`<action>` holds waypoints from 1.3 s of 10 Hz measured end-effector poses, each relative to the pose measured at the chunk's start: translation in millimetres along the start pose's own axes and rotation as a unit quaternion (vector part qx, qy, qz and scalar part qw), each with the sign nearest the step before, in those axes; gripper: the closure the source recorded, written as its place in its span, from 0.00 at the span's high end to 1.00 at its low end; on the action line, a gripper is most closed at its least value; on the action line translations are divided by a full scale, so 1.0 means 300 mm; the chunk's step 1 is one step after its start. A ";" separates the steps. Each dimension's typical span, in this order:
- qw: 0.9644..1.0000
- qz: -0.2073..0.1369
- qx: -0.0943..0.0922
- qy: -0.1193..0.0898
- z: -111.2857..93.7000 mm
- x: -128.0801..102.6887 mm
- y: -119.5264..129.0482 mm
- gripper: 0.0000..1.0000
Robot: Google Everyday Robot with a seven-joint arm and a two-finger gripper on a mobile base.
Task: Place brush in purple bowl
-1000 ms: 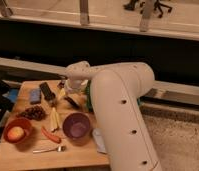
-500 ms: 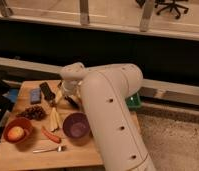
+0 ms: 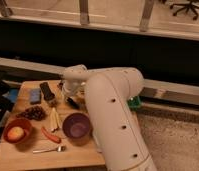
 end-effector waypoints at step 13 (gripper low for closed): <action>0.994 0.011 -0.058 -0.093 -0.247 0.000 -0.098 0.02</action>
